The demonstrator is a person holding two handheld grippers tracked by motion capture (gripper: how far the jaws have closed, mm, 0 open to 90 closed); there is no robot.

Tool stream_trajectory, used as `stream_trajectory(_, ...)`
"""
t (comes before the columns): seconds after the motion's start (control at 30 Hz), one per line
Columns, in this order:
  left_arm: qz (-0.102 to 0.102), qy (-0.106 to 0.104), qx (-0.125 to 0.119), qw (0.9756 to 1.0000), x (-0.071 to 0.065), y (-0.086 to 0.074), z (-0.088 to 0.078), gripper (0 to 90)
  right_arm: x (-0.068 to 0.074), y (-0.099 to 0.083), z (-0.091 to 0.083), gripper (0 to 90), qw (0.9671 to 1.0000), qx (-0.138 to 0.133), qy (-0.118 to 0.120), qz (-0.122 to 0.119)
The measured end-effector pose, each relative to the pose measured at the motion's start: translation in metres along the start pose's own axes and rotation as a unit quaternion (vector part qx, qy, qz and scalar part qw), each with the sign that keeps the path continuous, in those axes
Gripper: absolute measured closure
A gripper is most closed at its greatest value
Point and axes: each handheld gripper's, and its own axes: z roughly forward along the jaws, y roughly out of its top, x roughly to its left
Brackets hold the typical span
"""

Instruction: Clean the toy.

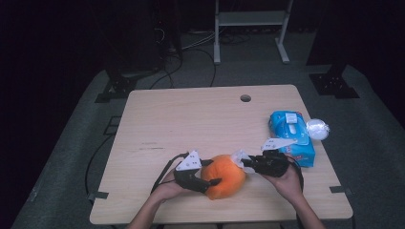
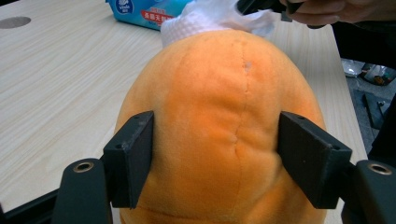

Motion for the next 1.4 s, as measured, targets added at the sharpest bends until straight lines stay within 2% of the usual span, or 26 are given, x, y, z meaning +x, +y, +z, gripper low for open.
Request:
stream_trajectory(0.07, -0.002, 0.0, -0.002, 1.0, 0.0, 0.0, 0.001, 28.9, 0.003, 0.002, -0.003, 77.6, 0.9999, -0.011, 0.005, -0.001)
stream_trajectory(0.1, -0.002, 0.001, -0.002, 1.0, -0.001, 0.0, 0.002, 28.8, 0.007, 0.005, -0.005, 77.6, 0.9996, -0.021, 0.015, -0.004)
stream_trajectory(0.17, 0.001, 0.0, -0.001, 1.0, -0.001, 0.001, 0.003, 28.8, 0.017, 0.012, -0.007, 77.5, 0.9987, -0.037, 0.029, -0.02)
stream_trajectory(0.23, 0.003, 0.001, 0.0, 1.0, -0.002, 0.002, 0.003, 28.8, 0.024, 0.015, -0.005, 77.4, 0.9983, -0.034, 0.034, -0.033)
stream_trajectory(0.27, 0.002, 0.001, -0.001, 1.0, -0.003, 0.001, 0.003, 28.7, 0.025, 0.014, -0.002, 77.3, 0.9986, -0.024, 0.026, -0.04)
stream_trajectory(0.33, 0.003, 0.003, -0.001, 1.0, -0.004, 0.002, 0.005, 28.7, 0.019, 0.009, 0.002, 77.4, 0.9992, -0.013, 0.023, -0.029)
stream_trajectory(0.4, 0.007, 0.004, 0.0, 1.0, -0.006, 0.003, 0.006, 28.8, 0.01, 0.006, 0.002, 77.5, 0.9998, -0.001, 0.002, -0.021)
stream_trajectory(0.43, 0.01, 0.004, 0.001, 0.9999, -0.007, 0.003, 0.006, 28.7, 0.007, 0.004, 0.001, 77.6, 1.0, -0.001, 0.001, -0.009)
stream_trajectory(0.5, 0.01, 0.004, 0.001, 0.9999, -0.007, 0.003, 0.006, 28.7, 0.005, 0.004, -0.003, 77.6, 1.0, -0.006, 0.001, -0.004)
stream_trajectory(0.6, 0.007, 0.002, -0.002, 1.0, -0.007, 0.003, 0.007, 28.6, 0.014, 0.011, -0.008, 77.5, 0.9991, -0.032, 0.025, -0.011)
stream_trajectory(0.7, 0.009, 0.004, -0.002, 0.9999, -0.009, 0.003, 0.008, 28.5, 0.029, 0.016, -0.003, 77.5, 0.9982, -0.028, 0.033, -0.042)
stream_trajectory(0.73, 0.009, 0.004, -0.002, 0.9999, -0.009, 0.003, 0.008, 28.5, 0.03, 0.015, 0.0, 77.5, 0.9982, -0.02, 0.026, -0.05)
stream_trajectory(0.77, 0.01, 0.004, -0.001, 0.9999, -0.009, 0.003, 0.008, 28.5, 0.028, 0.013, 0.002, 77.5, 0.9984, -0.015, 0.026, -0.049)
stream_trajectory(0.8, 0.01, 0.005, -0.001, 0.9999, -0.009, 0.003, 0.009, 28.6, 0.024, 0.011, 0.003, 77.6, 0.9987, -0.016, 0.032, -0.036)
stream_trajectory(0.83, 0.01, 0.005, -0.001, 0.9999, -0.009, 0.003, 0.009, 28.6, 0.02, 0.01, 0.003, 77.6, 0.999, -0.015, 0.029, -0.029)
stream_trajectory(0.9, 0.011, 0.004, -0.001, 0.9999, -0.009, 0.004, 0.009, 28.6, 0.01, 0.006, 0.001, 77.7, 0.9998, -0.004, -0.001, -0.02)
stream_trajectory(0.97, 0.011, 0.003, -0.001, 0.9999, -0.009, 0.004, 0.009, 28.5, 0.006, 0.004, -0.002, 77.8, 0.9999, -0.006, -0.004, -0.007)
stream_trajectory(1.0, 0.01, 0.003, -0.001, 0.9999, -0.009, 0.004, 0.01, 28.5, 0.008, 0.005, -0.004, 77.7, 0.9999, -0.011, -0.004, -0.012)
stream_trajectory(1.1, 0.008, 0.003, -0.004, 1.0, -0.009, 0.004, 0.012, 28.4, 0.022, 0.014, -0.006, 77.6, 0.9988, -0.032, 0.023, -0.028)
stream_trajectory(1.17, 0.01, 0.004, -0.002, 0.9999, -0.01, 0.005, 0.013, 28.2, 0.031, 0.017, -0.002, 77.4, 0.998, -0.026, 0.03, -0.048)
stream_trajectory(1.23, 0.012, 0.011, 0.0, 0.9999, -0.011, 0.007, 0.011, 27.2, 0.035, 0.015, 0.004, 77.5, 0.9977, -0.013, 0.022, -0.063)
stream_trajectory(1.3, 0.015, 0.014, 0.003, 0.9998, -0.011, 0.013, 0.007, 23.4, 0.028, 0.013, 0.004, 77.7, 0.9983, -0.011, 0.025, -0.052)
stream_trajectory(1.37, 0.012, 0.016, 0.0, 0.9998, -0.01, 0.017, 0.002, 19.3, 0.022, 0.01, 0.002, 77.7, 0.9987, -0.004, 0.0, -0.052)
stream_trajectory(1.4, 0.012, 0.016, 0.0, 0.9998, -0.01, 0.017, 0.002, 19.3, 0.022, 0.01, 0.002, 77.7, 0.9987, -0.004, 0.0, -0.052)
